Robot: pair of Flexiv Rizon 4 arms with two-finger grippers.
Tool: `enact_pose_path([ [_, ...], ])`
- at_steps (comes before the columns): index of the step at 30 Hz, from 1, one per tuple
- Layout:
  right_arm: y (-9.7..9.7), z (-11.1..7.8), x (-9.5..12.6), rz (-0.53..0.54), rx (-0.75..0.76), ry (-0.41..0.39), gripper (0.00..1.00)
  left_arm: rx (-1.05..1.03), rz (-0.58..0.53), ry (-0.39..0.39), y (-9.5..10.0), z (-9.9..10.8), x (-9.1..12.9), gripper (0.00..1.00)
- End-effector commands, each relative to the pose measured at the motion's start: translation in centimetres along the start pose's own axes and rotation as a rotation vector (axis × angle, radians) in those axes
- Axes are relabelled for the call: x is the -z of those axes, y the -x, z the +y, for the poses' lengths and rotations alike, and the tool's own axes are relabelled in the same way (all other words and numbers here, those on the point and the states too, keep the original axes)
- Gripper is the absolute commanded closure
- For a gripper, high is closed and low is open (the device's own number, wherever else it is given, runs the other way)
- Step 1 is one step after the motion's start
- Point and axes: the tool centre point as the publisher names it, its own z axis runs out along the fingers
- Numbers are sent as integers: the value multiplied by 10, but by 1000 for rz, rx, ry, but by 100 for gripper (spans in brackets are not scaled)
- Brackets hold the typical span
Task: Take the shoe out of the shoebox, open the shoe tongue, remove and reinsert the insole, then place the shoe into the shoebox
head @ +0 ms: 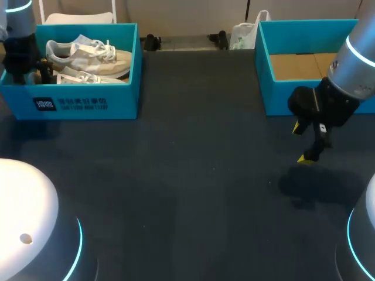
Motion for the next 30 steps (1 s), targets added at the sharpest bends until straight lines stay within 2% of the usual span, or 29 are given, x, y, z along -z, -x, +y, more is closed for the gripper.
enact_pose_path([
  [1,0,0,0,-1,-1,-2,0,-5,1,5,0,-2,-7,27],
  [8,0,0,0,-1,-1,-2,0,-11,3,2,0,-3,-14,26],
  [11,0,0,0,-1,-1,-2,0,-11,5,-1,-1,-3,-16,33],
  [13,0,0,0,-1,-1,-2,0,-8,6,0,-1,-3,-17,50],
  [16,0,0,0,-1,-1,-2,0,-6,9,-1,-1,-3,-19,64],
  [18,0,0,0,-1,-1,-2,0,-5,11,-2,-1,-3,-19,100],
  [30,0,0,0,-1,-1,-2,0,-15,18,9,-6,-5,-16,100],
])
